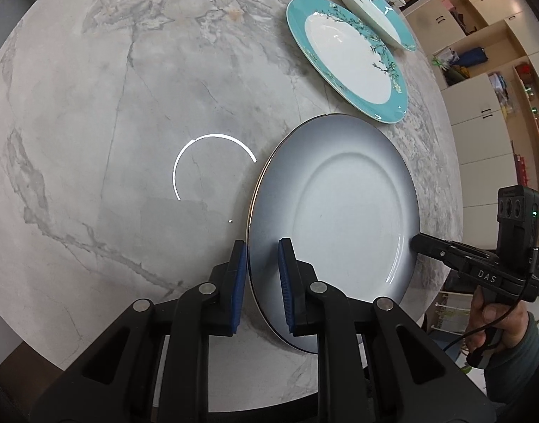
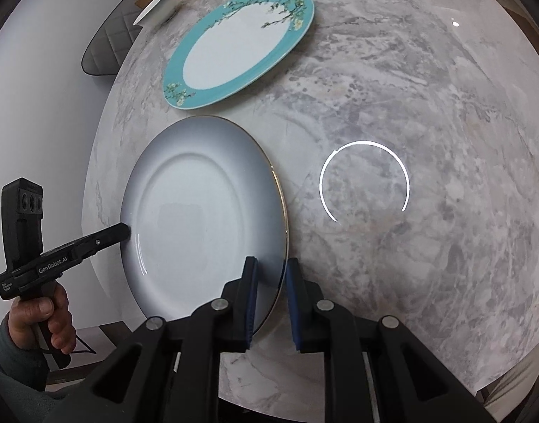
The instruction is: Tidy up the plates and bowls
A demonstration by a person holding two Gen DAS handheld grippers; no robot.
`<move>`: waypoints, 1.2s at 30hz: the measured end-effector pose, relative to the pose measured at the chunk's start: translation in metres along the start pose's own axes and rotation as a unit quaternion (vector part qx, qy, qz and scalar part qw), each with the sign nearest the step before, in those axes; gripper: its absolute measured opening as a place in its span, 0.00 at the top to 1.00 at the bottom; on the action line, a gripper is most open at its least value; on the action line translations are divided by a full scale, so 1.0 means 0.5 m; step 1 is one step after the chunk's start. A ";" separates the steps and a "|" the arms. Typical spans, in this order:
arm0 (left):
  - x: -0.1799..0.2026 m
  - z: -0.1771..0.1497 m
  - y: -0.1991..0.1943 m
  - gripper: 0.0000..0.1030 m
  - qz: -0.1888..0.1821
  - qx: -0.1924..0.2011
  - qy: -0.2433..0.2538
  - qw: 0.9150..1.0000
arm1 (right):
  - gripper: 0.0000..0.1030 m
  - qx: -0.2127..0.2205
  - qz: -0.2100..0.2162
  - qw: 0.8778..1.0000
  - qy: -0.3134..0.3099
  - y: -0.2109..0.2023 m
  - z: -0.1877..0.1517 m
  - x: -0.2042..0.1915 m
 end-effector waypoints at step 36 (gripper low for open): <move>0.008 0.427 0.068 0.51 -0.030 0.027 0.089 0.995 | 0.34 0.109 0.107 0.986 0.060 0.001 0.387 0.033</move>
Point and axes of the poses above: each gripper's, at about its wrist camera, not at the fingertips, and y roughly the way its jaws point, x to its right, z to its top, the point moved 9 cm from there along y, roughly the way its jaws point, and after that the axes turned 3 degrees about y, right-handed, at the moved point
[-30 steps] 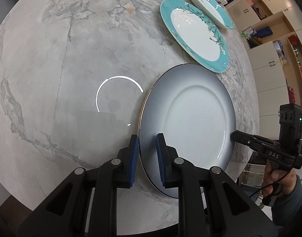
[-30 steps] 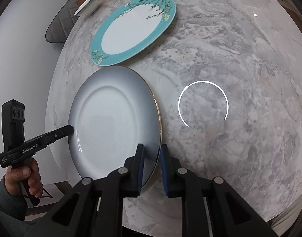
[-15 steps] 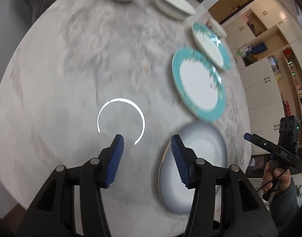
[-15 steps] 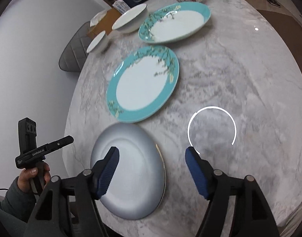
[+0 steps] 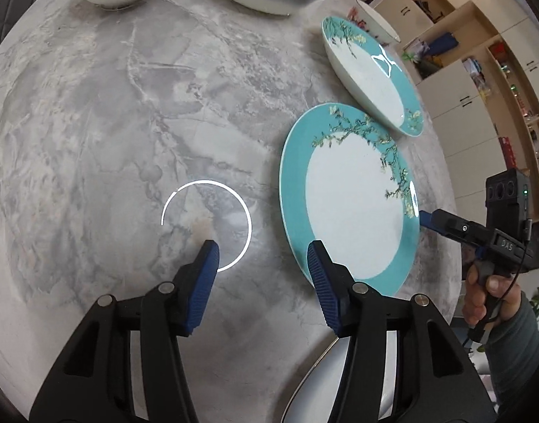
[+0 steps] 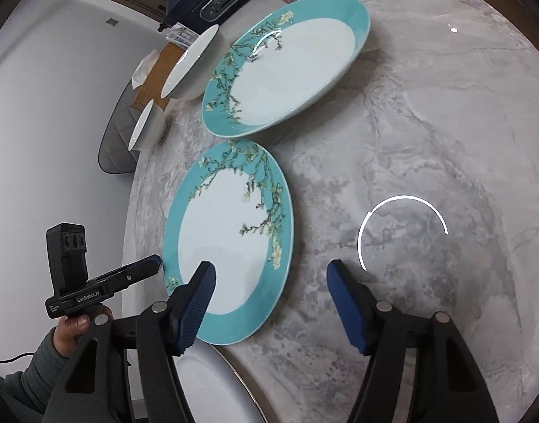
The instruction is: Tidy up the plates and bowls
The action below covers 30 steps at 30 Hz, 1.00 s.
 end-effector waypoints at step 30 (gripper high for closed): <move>0.028 0.066 0.036 0.87 0.039 -0.011 0.014 0.999 | 0.87 -0.032 -0.030 0.998 -0.049 0.041 0.021 -0.011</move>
Point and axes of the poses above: each gripper's, at about its wrist camera, not at the fingertips, and y roughly the way its jaws point, x to its right, z to its top, the point moved 9 cm from there along y, roughly the way its jaws point, and after that the axes turned 3 degrees about y, right-handed, at the moved point
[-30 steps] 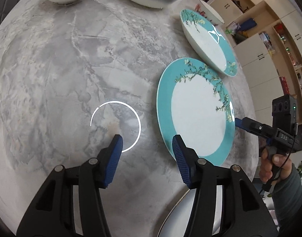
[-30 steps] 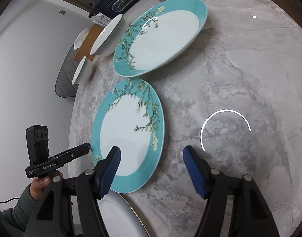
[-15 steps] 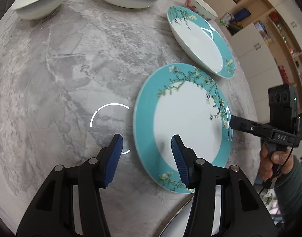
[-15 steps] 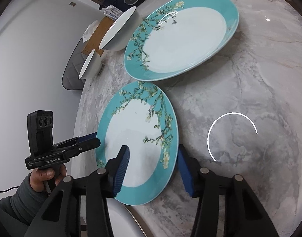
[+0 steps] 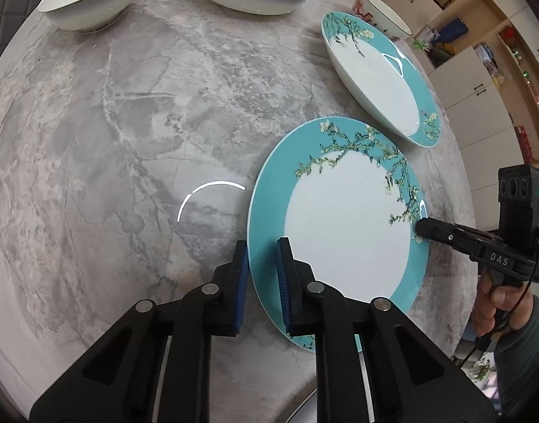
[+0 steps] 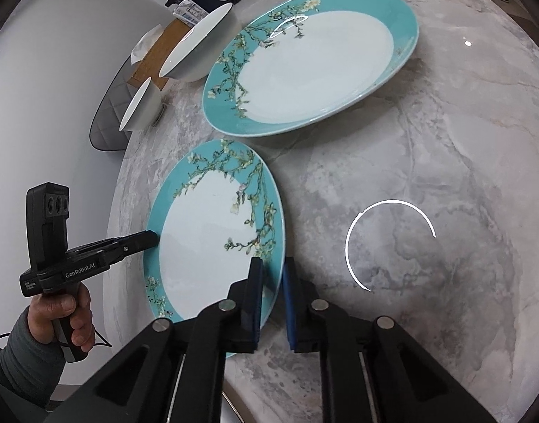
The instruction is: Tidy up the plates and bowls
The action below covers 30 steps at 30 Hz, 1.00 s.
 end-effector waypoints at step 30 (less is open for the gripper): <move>0.058 -0.274 -0.176 0.89 0.009 0.011 -0.067 0.998 | 0.88 -0.045 0.019 0.999 -0.017 -0.126 -0.259 -0.076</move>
Point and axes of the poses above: each gripper's, at about its wrist camera, not at the fingertips, and y roughly the way its jaws point, x to its right, z to its top, the point moved 9 cm from there along y, roughly the way its jaws point, and after that the axes turned 3 degrees about y, right-handed, at the moved point
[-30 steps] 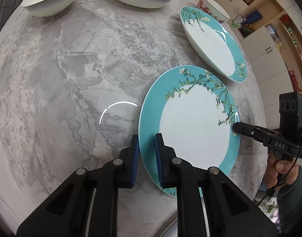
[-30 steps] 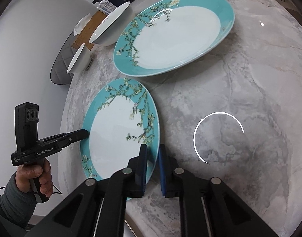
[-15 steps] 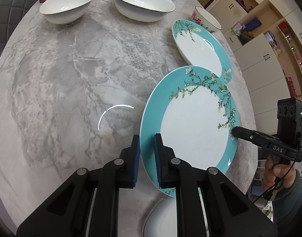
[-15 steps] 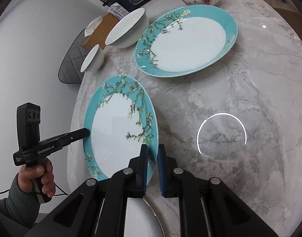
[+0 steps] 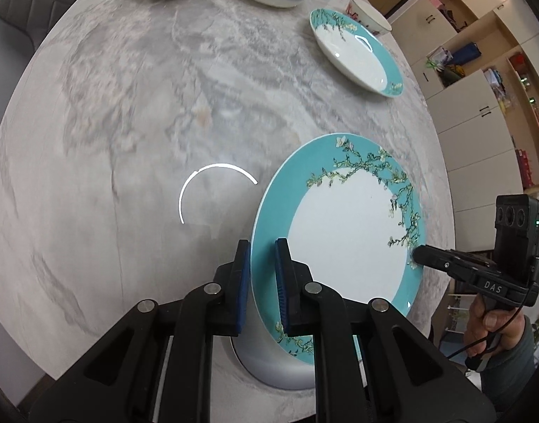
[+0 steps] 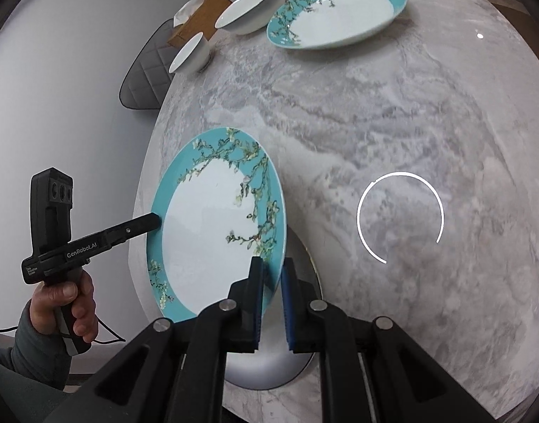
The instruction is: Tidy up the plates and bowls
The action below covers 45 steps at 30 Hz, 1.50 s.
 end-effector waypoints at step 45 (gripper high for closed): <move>-0.037 -0.134 0.031 0.80 0.082 0.048 -0.012 0.995 | 0.68 0.001 -0.152 0.979 -0.132 0.034 -0.110 -0.010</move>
Point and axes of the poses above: each gripper's, at about its wrist camera, not at the fingertips, and y roughly the way its jaws point, x to its right, z to its top, the point moved 9 cm from there along y, roughly the way its jaws point, and after that the axes turned 3 degrees about y, right-handed, at the moved point
